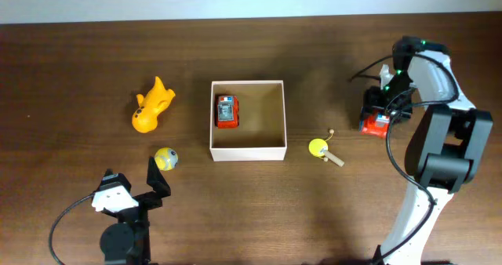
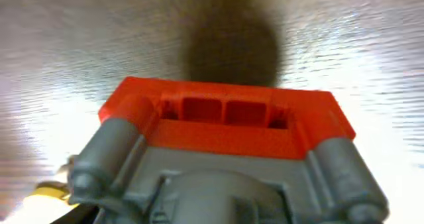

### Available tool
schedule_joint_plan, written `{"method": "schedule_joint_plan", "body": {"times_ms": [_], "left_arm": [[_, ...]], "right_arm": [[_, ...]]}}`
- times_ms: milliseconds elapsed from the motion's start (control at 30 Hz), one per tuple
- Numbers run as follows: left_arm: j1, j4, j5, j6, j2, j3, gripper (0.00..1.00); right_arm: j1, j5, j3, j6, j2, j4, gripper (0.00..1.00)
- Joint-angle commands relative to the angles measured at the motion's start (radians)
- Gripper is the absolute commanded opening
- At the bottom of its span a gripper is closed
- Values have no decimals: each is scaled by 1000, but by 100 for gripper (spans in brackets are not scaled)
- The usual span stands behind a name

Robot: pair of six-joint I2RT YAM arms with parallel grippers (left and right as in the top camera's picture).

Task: Pack container
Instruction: 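Lift the second truck and carry it left into the box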

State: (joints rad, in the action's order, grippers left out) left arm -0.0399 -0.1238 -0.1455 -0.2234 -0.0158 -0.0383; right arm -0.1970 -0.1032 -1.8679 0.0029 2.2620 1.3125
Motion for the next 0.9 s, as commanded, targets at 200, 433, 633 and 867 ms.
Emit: {"method": "schedule_joint_plan", "body": {"times_ms": [200, 433, 633, 867], "left_arm": [[-4, 3, 8, 20, 5, 6, 99], [-4, 3, 8, 20, 5, 6, 99], [-4, 3, 8, 20, 5, 6, 99], [-4, 3, 8, 20, 5, 6, 99]], "right_arm": [[29, 6, -294, -30, 5, 154, 66], [125, 6, -541, -33, 5, 273, 66], [281, 10, -717, -10, 5, 335, 66], [447, 9, -737, 87, 5, 333, 67]]}}
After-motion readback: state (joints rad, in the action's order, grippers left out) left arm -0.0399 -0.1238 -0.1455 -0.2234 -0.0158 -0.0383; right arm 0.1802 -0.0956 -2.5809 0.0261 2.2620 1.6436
